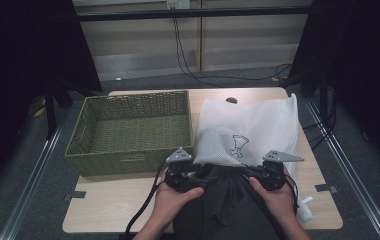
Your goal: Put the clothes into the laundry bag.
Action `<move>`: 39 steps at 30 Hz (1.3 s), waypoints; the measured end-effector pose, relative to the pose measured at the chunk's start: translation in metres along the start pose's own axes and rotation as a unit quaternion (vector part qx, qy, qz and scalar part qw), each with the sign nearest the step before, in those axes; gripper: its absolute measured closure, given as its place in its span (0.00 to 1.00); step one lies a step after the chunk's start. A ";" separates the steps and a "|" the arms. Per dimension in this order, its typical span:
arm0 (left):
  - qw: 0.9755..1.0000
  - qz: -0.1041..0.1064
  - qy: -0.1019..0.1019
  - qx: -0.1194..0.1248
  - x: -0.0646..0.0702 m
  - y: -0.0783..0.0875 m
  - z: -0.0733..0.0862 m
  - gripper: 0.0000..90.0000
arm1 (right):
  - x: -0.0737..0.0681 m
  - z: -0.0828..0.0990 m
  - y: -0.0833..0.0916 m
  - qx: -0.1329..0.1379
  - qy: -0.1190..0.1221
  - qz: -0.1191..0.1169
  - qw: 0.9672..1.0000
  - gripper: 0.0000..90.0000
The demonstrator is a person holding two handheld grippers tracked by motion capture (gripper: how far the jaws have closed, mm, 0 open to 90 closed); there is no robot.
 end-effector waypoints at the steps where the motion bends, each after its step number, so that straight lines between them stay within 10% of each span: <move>1: 1.000 -0.012 0.009 -0.020 -0.004 0.000 0.007 0.11 | 0.000 0.000 0.000 0.000 0.002 0.001 1.000 0.99; 6: 0.993 -0.022 0.044 -0.108 -0.010 -0.025 0.036 0.10 | 0.000 0.001 -0.004 -0.005 0.002 0.003 1.000 0.99; 9: 0.993 -0.044 0.001 -0.105 0.007 -0.038 0.039 0.23 | -0.002 0.001 -0.006 -0.006 0.005 0.004 1.000 0.99; 13: 0.989 -0.056 -0.081 -0.106 0.030 -0.049 0.037 0.81 | -0.004 0.000 -0.007 -0.003 0.004 -0.002 1.000 0.99; 17: 0.998 0.010 -0.044 -0.043 0.035 -0.052 0.008 0.92 | -0.010 -0.007 -0.003 0.013 0.023 -0.014 1.000 0.99; 20: 0.996 0.030 -0.033 0.071 0.040 -0.043 -0.023 0.93 | -0.018 -0.018 0.009 0.037 0.042 -0.005 0.998 0.99; 22: 0.988 0.028 -0.027 0.153 0.045 -0.037 -0.035 0.92 | -0.019 -0.026 0.021 0.062 0.039 0.011 0.997 0.99; 24: 0.988 -0.002 -0.029 0.154 0.044 -0.049 -0.037 0.92 | -0.017 -0.029 0.029 0.071 0.035 0.013 0.997 0.99; 27: 0.993 -0.092 -0.073 0.020 0.019 -0.090 -0.019 0.90 | -0.005 -0.019 0.025 0.051 0.017 0.021 0.998 0.99; 31: 0.996 -0.069 -0.058 -0.007 0.010 -0.093 -0.013 0.77 | 0.008 0.000 0.011 0.011 0.010 0.026 1.000 0.99; 35: 0.997 -0.028 -0.072 -0.009 0.022 -0.057 -0.018 0.39 | 0.013 -0.001 0.011 0.017 0.002 0.030 0.999 0.99; 39: 0.999 -0.023 -0.030 -0.003 0.017 -0.016 -0.003 0.16 | 0.013 0.000 0.009 0.015 -0.003 0.031 0.999 0.99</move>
Point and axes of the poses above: each handheld gripper's, and its own axes: y roughly backward along the jaws, z roughly out of its underside, x roughly to its right, the point moved 3 cm from there along -y, roughly forward along the jaws, and after that the axes turned 11 degrees about y, right-handed, at the moved point
